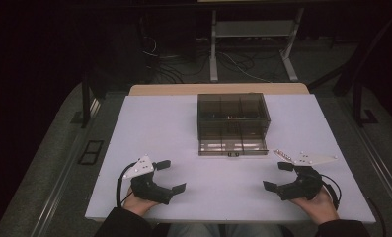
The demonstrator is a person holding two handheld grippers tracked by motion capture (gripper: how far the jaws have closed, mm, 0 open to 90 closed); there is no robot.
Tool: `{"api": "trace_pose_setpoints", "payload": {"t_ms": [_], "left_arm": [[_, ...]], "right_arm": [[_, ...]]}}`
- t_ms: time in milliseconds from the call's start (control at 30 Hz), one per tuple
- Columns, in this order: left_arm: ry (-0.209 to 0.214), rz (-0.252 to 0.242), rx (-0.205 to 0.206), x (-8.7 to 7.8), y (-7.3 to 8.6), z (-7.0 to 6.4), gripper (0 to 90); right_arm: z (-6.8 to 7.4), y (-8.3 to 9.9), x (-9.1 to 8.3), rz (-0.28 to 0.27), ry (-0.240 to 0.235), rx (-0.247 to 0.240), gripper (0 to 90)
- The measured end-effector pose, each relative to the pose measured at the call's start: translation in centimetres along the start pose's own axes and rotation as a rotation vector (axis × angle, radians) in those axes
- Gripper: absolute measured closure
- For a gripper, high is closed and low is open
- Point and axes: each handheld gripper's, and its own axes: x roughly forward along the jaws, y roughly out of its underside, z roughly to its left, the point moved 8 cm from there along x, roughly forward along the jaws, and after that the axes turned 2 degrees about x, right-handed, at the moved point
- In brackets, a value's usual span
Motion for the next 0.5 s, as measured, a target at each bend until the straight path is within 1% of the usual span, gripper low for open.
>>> {"api": "trace_pose_setpoints", "payload": {"t_ms": [300,400,500], "left_arm": [[0.006,0.002,-0.005,0.13,0.04,-0.01,0.0],[0.008,0.008,0.001,0.17,0.11,-0.04,0.0],[0.007,0.009,0.001,0.17,0.13,-0.04,0.0]], "right_arm": [[0.12,0.13,-0.05,0.005,-0.001,-0.002,1.9],[0.19,0.19,0.0,0.01,-0.002,-0.009,1.8],[0.23,0.2,-0.07,0.01,-0.001,-0.006,1.8]]}}
